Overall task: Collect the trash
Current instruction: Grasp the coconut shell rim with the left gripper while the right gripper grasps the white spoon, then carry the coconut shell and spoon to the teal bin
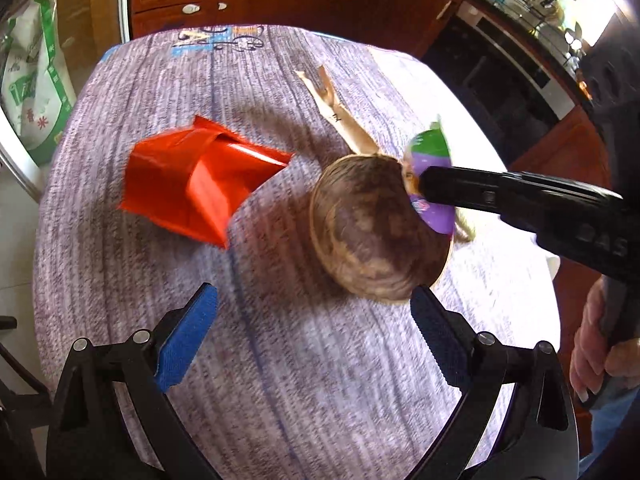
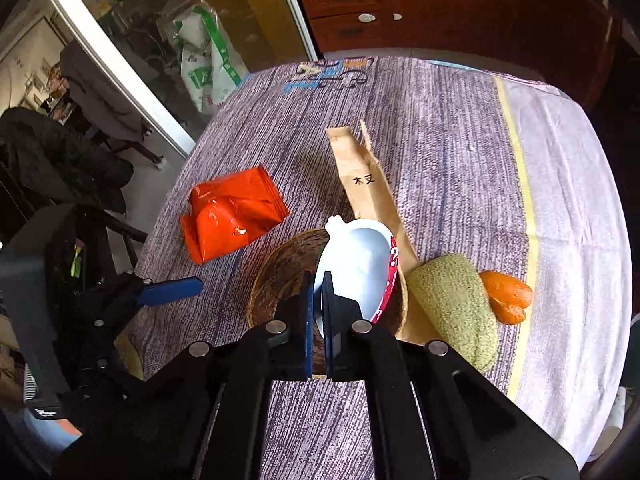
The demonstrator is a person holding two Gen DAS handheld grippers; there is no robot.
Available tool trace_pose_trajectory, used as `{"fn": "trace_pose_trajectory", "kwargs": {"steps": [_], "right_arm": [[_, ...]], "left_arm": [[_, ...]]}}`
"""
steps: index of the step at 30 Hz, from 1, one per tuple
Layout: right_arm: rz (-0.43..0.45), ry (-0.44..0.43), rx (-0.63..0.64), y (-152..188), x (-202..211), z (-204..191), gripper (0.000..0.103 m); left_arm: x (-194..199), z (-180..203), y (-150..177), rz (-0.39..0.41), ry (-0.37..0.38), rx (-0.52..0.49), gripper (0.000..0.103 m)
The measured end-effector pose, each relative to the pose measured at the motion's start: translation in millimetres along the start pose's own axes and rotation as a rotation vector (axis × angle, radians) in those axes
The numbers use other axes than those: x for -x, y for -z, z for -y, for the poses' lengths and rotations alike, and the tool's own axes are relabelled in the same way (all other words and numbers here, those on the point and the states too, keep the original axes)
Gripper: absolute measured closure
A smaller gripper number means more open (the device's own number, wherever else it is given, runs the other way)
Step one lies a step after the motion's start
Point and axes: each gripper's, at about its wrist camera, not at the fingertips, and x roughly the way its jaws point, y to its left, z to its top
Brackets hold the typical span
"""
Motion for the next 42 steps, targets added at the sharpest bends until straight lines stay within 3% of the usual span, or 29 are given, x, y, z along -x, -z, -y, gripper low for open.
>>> {"fn": "trace_pose_trajectory", "kwargs": {"steps": [7,11,13,15,16,19,22,30,36,42], "right_arm": [[0.049,-0.012,-0.057,3.0,29.1,24.8,0.099],[0.055,-0.019,-0.093,9.3,33.8,42.6,0.099],[0.055,-0.025,-0.116,13.8,35.2,52.1,0.099],[0.058,-0.034,-0.141,16.7,37.0,61.6,0.099],[0.061,-0.039,-0.153,19.0,38.6,66.1,0.099],[0.074,-0.048,-0.185,26.5,45.4,79.2,0.099],[0.091,-0.056,-0.213,34.8,53.7,88.8,0.099],[0.147,-0.081,-0.261,56.9,84.2,113.9,0.099],[0.207,-0.084,-0.305,78.9,112.4,136.5,0.099],[0.289,-0.065,-0.380,109.6,150.9,176.0,0.099]], "left_arm": [[-21.1,15.4,-18.1,-0.015,0.045,0.035,0.021],[-29.8,29.4,-18.2,-0.016,0.004,0.009,0.030],[-30.6,33.8,-16.6,-0.006,-0.023,0.006,0.063],[-29.1,37.1,-12.3,0.009,-0.060,-0.005,0.085],[-27.0,40.1,-10.5,0.022,-0.070,-0.013,0.088],[-16.7,55.1,-5.8,0.067,-0.130,-0.058,0.093],[-3.8,67.8,-3.7,0.101,-0.143,-0.075,0.098],[24.2,102.6,-10.7,0.158,-0.233,-0.131,0.098],[37.3,145.6,-15.8,0.172,-0.217,-0.215,0.098],[30.8,214.8,-19.0,0.163,-0.146,-0.344,0.097]]}}
